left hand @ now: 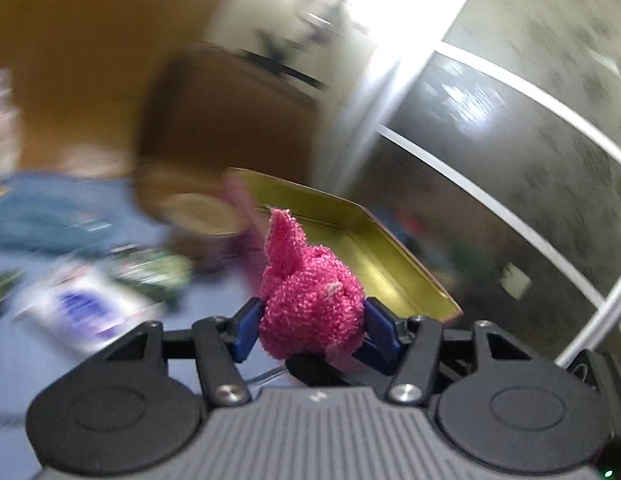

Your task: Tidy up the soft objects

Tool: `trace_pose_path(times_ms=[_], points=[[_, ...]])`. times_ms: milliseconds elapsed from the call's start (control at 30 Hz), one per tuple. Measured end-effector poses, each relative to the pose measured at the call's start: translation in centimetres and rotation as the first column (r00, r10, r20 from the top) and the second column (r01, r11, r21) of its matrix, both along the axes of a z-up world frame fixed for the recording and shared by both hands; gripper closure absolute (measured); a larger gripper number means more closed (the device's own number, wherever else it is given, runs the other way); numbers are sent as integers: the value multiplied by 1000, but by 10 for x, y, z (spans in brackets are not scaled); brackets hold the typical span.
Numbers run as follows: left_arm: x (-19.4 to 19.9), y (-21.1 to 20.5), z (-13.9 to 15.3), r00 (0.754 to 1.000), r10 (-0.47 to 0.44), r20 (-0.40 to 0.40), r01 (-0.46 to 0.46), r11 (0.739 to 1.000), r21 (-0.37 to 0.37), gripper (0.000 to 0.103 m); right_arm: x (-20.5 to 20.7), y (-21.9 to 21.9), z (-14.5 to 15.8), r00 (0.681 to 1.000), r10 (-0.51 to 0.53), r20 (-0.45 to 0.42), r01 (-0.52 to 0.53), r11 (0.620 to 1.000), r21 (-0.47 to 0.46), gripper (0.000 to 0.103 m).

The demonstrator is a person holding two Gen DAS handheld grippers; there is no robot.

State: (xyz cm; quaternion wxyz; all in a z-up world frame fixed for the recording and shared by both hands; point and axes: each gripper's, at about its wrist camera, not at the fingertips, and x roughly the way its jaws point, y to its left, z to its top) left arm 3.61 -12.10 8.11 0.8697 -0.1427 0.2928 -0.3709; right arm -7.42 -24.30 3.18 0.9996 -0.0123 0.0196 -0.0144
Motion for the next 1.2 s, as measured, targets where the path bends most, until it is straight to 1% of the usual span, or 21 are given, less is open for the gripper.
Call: trace_pose_path(times_ms=[133, 200, 300, 333, 367, 433, 467, 500, 567, 667, 767, 867, 933, 967, 1033, 1067, 1100, 1133, 1167, 1200], points=[[24, -70, -5, 995, -95, -20, 95, 995, 38, 47, -10, -47, -7, 988, -152, -33, 153, 986, 59, 69], [31, -95, -9, 993, -115, -29, 116, 991, 60, 47, -8, -66, -10, 976, -209, -60, 213, 974, 75, 69], [41, -122, -16, 992, -119, -48, 123, 989, 86, 42, 2, -83, -18, 954, -286, -91, 292, 954, 61, 67], [42, -127, -17, 992, -116, -52, 121, 989, 90, 39, 0, -84, -20, 943, -321, -85, 327, 943, 61, 60], [42, -132, -17, 992, -113, -50, 117, 988, 97, 39, 3, -87, -22, 928, -364, -81, 369, 928, 60, 53], [38, -133, -17, 995, -99, -31, 102, 988, 119, 39, 0, -93, -26, 892, -448, -69, 452, 890, 58, 47], [34, -130, -17, 995, -98, -18, 99, 987, 123, 39, 0, -95, -28, 875, -479, -62, 483, 874, 63, 42], [34, -125, -16, 995, -94, -13, 95, 988, 123, 39, -4, -100, -29, 865, -498, -57, 501, 862, 76, 41], [30, -112, -14, 997, -79, -9, 80, 990, 116, 39, -11, -104, -30, 857, -512, -57, 515, 850, 111, 41], [19, -80, -14, 999, -42, -2, 42, 995, 95, 39, -15, -101, -28, 866, -498, -31, 496, 852, 166, 42], [7, -44, -19, 1000, 5, 1, -5, 996, 94, 39, -13, -87, -25, 880, -475, 14, 468, 871, 152, 42], [-5, 3, -33, 996, 81, -36, -78, 993, 91, 39, -8, -70, -20, 903, -425, 57, 413, 898, 149, 42], [-11, 37, -45, 984, 164, -73, -155, 981, 115, 39, -7, -54, -17, 923, -375, 82, 362, 921, 142, 42], [-13, 51, -50, 974, 208, -90, -195, 971, 137, 40, -4, -46, -16, 935, -344, 89, 331, 934, 133, 42], [-19, 83, -60, 948, 300, -103, -278, 943, 185, 40, 5, -30, -13, 963, -259, 82, 250, 963, 101, 42], [-22, 100, -63, 933, 346, -99, -321, 925, 204, 40, 12, -20, -11, 977, -203, 65, 198, 976, 86, 42], [-25, 114, -65, 923, 376, -86, -352, 912, 209, 46, 18, -14, -10, 988, -146, 46, 142, 987, 81, 42], [-29, 129, -65, 912, 404, -73, -382, 900, 211, 46, 26, -6, -8, 997, -76, 17, 74, 994, 85, 42], [-32, 142, -64, 891, 451, -48, -429, 872, 238, 46, 36, 1, -6, 1000, 1, -22, 1, 995, 100, 42], [-33, 150, -63, 864, 503, -10, -479, 829, 288, 46, 47, 6, -4, 997, 60, -56, -53, 992, 116, 42]])
